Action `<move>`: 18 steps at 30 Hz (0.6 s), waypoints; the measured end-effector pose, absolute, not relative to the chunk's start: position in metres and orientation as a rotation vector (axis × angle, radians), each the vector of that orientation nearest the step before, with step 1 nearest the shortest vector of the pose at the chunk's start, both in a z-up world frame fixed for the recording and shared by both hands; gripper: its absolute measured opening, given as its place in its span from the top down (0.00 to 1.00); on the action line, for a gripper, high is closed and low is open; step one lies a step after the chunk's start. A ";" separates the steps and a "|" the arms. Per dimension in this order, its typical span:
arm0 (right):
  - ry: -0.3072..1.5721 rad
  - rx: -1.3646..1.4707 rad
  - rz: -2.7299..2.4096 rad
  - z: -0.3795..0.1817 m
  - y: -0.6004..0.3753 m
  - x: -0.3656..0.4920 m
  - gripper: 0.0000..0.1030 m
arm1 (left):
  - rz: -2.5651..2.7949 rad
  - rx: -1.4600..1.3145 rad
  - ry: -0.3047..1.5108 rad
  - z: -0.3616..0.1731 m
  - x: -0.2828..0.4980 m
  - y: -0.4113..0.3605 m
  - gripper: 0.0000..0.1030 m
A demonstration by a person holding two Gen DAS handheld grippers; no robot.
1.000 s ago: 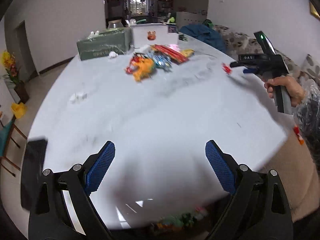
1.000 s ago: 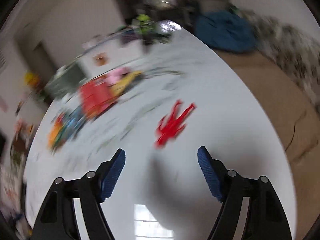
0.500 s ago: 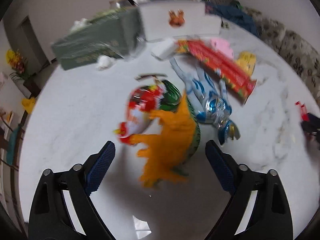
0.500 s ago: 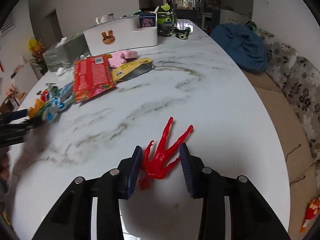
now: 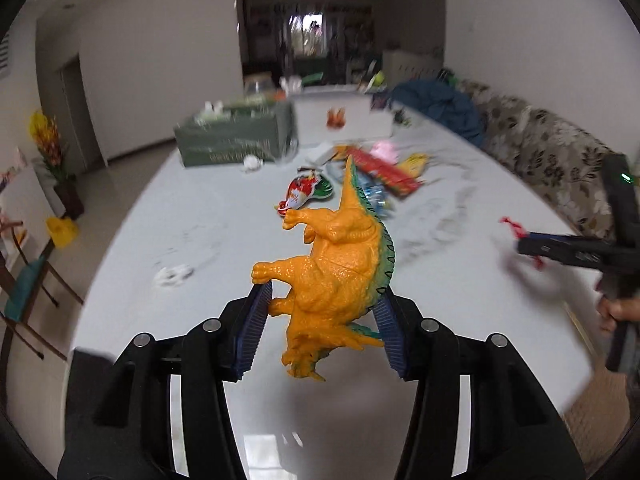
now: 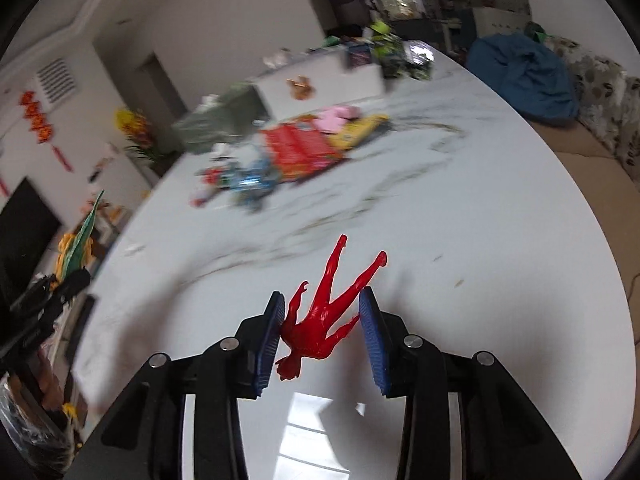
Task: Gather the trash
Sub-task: 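Grasp the red figure with the right gripper while the left grasps the orange dinosaur, then lower the figure and dinosaur into the cardboard box and open both grippers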
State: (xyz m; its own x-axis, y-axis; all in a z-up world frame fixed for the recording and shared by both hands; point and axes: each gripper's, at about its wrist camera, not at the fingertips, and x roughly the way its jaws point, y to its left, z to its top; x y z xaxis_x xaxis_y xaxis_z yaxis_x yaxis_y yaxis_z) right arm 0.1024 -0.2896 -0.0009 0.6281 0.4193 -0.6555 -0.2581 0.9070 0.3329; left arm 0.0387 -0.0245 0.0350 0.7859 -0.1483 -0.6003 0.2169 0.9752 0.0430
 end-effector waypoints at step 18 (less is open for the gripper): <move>0.981 0.079 0.745 -0.053 -0.180 -0.138 0.63 | -0.113 0.090 0.932 -0.080 -0.130 0.007 0.51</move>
